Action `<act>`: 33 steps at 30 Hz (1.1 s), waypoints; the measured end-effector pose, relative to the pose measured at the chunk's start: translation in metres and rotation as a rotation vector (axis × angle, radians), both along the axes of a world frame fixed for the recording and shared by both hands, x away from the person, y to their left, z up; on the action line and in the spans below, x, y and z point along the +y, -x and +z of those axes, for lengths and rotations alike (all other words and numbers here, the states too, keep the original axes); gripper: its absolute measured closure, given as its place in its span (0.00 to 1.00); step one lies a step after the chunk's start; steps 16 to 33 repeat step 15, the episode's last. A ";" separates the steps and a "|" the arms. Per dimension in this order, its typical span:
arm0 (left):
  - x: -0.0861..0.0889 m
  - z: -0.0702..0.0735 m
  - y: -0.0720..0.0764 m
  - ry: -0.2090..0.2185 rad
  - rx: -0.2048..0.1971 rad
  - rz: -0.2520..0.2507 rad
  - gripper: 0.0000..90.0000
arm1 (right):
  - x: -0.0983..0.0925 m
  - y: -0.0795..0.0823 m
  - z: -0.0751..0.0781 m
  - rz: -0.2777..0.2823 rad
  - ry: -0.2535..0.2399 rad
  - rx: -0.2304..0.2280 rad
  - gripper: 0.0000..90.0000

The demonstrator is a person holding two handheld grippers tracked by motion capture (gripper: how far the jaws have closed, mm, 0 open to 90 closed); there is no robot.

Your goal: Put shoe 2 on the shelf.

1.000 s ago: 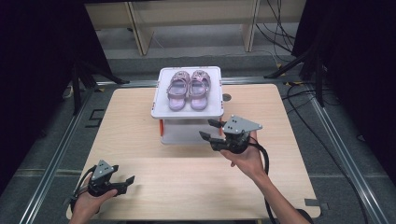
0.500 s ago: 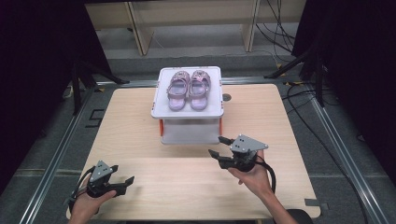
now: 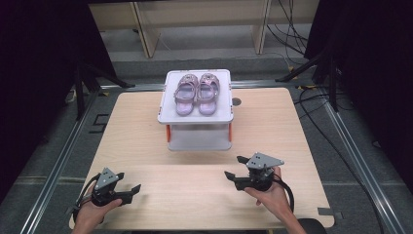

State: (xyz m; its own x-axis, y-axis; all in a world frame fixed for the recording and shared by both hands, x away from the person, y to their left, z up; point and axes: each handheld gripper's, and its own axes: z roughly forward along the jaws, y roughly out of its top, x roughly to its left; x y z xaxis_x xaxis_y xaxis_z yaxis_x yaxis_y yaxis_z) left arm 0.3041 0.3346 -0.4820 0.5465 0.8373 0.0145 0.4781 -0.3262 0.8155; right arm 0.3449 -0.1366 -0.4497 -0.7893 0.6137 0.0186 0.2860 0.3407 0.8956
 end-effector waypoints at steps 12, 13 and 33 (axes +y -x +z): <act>0.001 0.000 -0.001 -0.031 0.000 -0.010 0.20 | -0.014 0.017 -0.006 -0.029 -0.017 0.048 0.30; 0.000 0.000 0.000 -0.011 0.007 0.006 0.20 | -0.016 0.018 -0.006 -0.030 -0.009 0.052 0.29; 0.000 0.000 0.000 -0.004 0.005 0.002 0.20 | -0.018 0.020 -0.006 -0.031 -0.008 0.070 0.29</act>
